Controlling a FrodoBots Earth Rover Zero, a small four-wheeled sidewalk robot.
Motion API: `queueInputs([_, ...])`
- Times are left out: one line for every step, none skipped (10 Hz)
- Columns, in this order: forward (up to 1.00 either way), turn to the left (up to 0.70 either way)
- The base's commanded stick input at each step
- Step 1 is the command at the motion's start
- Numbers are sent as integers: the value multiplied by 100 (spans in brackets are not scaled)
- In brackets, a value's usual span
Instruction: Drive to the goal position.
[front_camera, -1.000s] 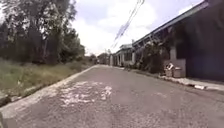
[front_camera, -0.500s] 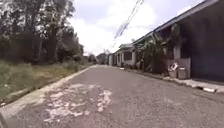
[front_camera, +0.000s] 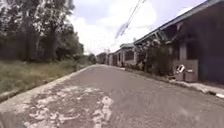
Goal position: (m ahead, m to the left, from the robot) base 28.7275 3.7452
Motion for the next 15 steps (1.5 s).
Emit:
queueInputs([100, 0])
queueInputs([100, 0])
queueInputs([100, 0])
queueInputs([100, 0])
queueInputs([100, 0])
queueInputs([100, 0])
queueInputs([100, 0])
queueInputs([100, 0])
queueInputs([100, 0])
queueInputs([100, 0])
queueInputs([100, 15])
queueInputs([100, 26])
queueInputs([100, 0])
queueInputs([100, 0])
queueInputs([100, 0])
